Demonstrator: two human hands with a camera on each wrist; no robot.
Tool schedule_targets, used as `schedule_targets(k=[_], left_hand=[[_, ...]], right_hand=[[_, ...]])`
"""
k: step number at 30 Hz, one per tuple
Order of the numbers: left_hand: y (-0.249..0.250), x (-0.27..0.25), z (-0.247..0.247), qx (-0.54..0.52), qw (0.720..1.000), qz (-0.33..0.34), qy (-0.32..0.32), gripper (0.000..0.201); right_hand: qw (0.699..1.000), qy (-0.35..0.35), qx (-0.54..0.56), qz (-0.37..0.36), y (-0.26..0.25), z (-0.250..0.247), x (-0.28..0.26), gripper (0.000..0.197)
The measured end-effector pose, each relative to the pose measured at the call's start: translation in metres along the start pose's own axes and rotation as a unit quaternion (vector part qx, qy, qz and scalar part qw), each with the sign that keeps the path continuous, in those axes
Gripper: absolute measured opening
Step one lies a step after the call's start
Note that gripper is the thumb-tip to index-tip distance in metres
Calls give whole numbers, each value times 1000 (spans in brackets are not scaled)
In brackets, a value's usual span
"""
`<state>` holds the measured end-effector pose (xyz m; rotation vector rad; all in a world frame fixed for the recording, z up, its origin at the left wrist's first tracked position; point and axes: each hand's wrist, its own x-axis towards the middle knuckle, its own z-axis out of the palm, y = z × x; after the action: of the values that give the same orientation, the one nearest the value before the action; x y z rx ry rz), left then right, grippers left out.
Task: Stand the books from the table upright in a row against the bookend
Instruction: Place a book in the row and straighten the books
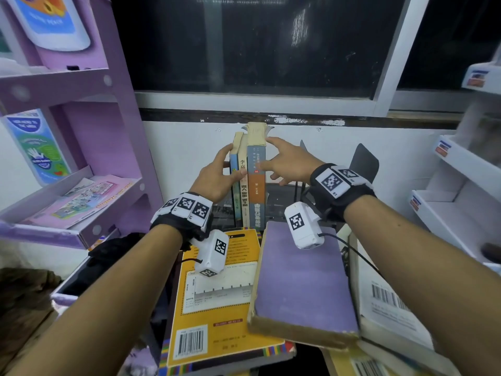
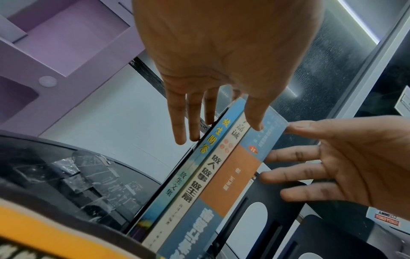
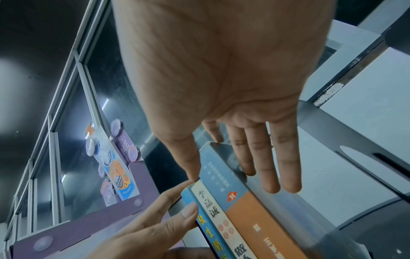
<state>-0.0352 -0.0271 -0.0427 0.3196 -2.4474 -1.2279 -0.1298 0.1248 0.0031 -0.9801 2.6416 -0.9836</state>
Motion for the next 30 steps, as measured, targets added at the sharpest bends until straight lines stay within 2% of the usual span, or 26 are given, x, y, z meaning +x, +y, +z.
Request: schedule_targets(k=[6,12,18,26,30], left_hand=[[8,-20,-1,14,998,-59,-12,76],[15,-40,4,44,992,-97,-69,69],[27,-65,17,85,979,-127,-132,71],[46,-91,39,128,946,-168,-245,69],[51,-99,44,103,944,-179,-258,64]], right_hand=[[998,-29,-47,14,9,-11,-33,69],[993,-58,-93,42,18,-19,-75,62],[982,-75,-149,88,21,-20,-108,55],[979,-70,-122,146,31,-11,-132,50],[978,-69,-82,177,38,-5,-138,56]])
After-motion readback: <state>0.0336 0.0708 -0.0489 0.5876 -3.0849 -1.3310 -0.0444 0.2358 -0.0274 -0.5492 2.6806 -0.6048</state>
